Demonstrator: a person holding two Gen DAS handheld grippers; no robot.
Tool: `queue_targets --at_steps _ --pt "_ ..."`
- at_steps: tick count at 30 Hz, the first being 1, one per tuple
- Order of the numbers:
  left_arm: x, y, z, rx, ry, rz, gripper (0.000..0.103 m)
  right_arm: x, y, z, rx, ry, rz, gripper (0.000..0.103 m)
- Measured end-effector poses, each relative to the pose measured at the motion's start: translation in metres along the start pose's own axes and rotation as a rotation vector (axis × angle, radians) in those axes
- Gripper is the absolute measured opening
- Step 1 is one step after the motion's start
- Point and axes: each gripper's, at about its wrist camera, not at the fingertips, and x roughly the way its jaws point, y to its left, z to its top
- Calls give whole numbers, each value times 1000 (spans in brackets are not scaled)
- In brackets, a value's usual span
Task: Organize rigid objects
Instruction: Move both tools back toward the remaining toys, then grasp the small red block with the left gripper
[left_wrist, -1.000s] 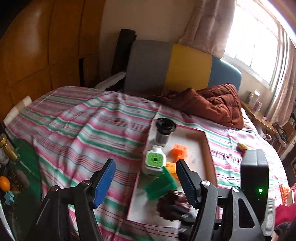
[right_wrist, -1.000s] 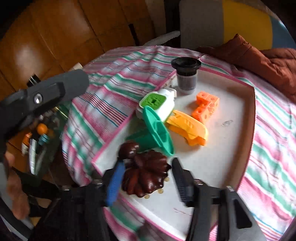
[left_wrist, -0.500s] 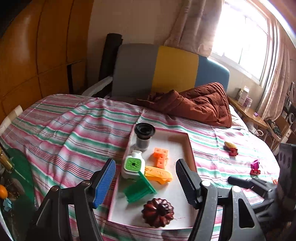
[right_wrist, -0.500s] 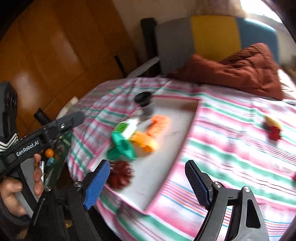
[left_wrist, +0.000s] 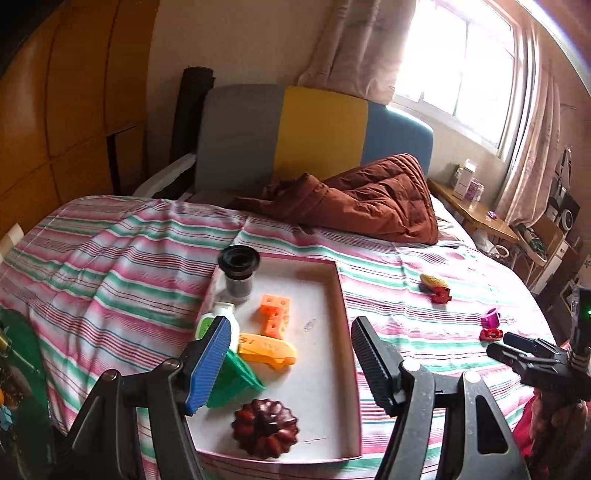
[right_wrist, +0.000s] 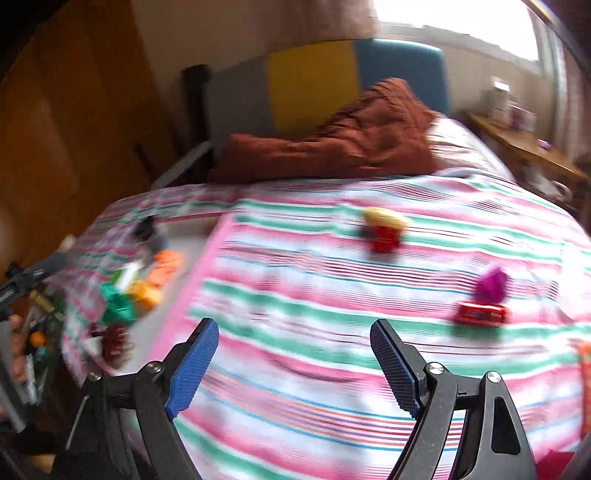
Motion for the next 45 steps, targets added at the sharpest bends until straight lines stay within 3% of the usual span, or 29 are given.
queue_targets --at_steps 5,9,17,22,27,31,39,45 --pt "9 -18 -4 40 30 -19 69 3 -70 -4 172 -34 -110 85" --pt "17 -37 -7 77 44 -33 69 4 -119 -9 348 -33 -149 85" --pt "44 -86 -10 159 103 -88 69 -5 -150 -16 493 -20 -260 85" --pt "67 -135 -7 242 146 -170 70 -13 -171 -25 603 -30 -264 85" --pt "101 -182 -1 268 229 -260 69 -20 -174 -25 618 -52 -269 85" --pt "131 -213 9 260 271 -283 67 -20 -175 -21 617 -58 -244 85" --pt "204 -267 22 266 308 -253 68 -21 -179 -20 651 -65 -190 85" --pt "252 -285 22 254 338 -207 76 -20 -184 -21 680 -69 -158 85"
